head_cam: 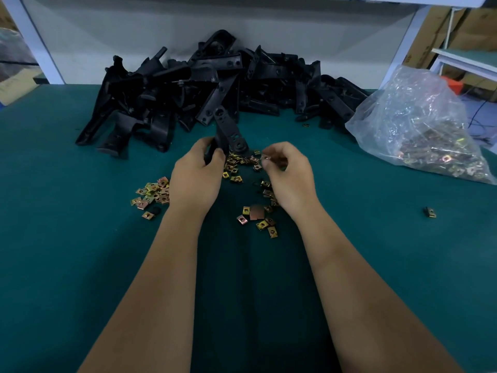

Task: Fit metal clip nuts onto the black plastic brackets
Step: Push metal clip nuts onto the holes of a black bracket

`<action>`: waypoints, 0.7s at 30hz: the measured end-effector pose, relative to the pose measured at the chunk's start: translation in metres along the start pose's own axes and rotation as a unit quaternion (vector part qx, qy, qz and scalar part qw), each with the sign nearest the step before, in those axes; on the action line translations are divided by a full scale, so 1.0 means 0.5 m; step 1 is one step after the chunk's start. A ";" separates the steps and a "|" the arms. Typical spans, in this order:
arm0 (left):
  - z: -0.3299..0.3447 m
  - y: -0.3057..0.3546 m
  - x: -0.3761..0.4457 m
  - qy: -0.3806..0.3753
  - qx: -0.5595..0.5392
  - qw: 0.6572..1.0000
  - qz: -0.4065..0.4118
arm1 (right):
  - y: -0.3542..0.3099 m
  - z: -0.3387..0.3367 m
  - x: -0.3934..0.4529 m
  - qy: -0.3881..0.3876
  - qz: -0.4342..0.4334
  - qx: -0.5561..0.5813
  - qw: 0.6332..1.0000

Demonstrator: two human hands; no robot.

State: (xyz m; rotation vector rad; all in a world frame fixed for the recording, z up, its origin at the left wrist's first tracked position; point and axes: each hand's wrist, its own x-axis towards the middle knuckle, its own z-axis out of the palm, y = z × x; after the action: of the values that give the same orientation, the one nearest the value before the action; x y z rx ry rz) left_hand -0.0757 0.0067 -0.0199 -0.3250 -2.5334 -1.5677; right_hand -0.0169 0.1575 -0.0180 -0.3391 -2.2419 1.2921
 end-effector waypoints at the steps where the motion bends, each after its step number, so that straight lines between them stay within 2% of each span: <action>1: -0.001 0.000 0.001 0.003 -0.004 1.000 -0.004 | -0.002 -0.003 0.000 0.007 0.008 0.025 1.000; 6: -0.002 -0.001 0.004 0.014 -0.011 1.000 -0.017 | -0.006 0.001 -0.003 0.016 0.019 0.079 0.997; 11: -0.002 -0.001 0.005 0.007 -0.004 1.000 -0.001 | -0.011 -0.002 -0.002 0.007 0.045 0.199 0.979; 16: 0.004 0.002 -0.001 -0.018 0.017 0.999 0.031 | -0.019 -0.007 0.001 0.003 0.102 0.350 0.931; 21: 0.009 0.008 -0.008 -0.037 0.044 0.997 0.053 | -0.022 -0.013 0.001 0.016 0.133 0.436 0.890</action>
State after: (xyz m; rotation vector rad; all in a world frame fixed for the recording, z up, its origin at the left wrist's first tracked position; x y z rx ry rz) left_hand -0.0709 0.0118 -0.0192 -0.5063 -2.5843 -1.4276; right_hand -0.0134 0.1567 -0.0058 -0.3137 -1.3934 2.2449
